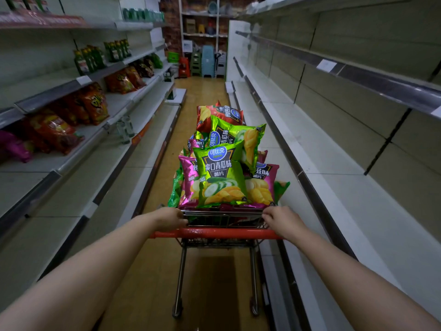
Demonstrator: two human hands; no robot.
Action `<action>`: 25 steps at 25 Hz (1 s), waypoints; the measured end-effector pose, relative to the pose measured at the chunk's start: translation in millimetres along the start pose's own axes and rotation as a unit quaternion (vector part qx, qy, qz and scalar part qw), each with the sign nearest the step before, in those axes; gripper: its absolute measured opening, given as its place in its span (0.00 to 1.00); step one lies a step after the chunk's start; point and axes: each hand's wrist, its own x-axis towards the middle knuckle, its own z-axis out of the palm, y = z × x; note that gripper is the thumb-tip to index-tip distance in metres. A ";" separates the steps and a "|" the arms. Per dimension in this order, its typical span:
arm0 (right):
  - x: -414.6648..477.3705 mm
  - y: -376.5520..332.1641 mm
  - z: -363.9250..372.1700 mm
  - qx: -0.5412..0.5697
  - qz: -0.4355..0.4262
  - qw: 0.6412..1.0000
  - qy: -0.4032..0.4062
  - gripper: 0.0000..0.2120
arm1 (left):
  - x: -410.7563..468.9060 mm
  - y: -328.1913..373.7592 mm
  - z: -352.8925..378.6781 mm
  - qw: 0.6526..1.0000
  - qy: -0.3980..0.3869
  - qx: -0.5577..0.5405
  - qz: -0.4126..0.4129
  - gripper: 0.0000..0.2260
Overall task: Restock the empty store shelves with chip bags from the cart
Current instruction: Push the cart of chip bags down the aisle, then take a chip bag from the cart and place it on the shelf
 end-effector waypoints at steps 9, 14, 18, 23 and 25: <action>62.5 -51.4 -110.3 0.102 -0.066 0.969 0.217 0.11 | 22.5 30.8 -130.7 0.995 0.015 0.092 0.022 0.10; 103.6 -75.9 -141.5 0.166 -0.094 0.931 0.310 0.10 | 55.7 27.5 -181.4 0.993 0.104 0.058 0.022 0.15; 141.0 -81.7 -153.6 0.202 -0.068 0.917 0.337 0.10 | 89.5 25.1 -194.2 0.967 0.247 -0.049 0.039 0.16; 200.6 -67.8 -164.6 0.282 0.013 0.930 0.234 0.12 | 140.1 35.7 -195.4 0.912 0.280 -0.300 0.009 0.24; 230.3 -63.4 -172.1 0.306 0.061 0.940 0.139 0.12 | 158.7 43.1 -196.0 0.892 0.237 -0.385 -0.014 0.30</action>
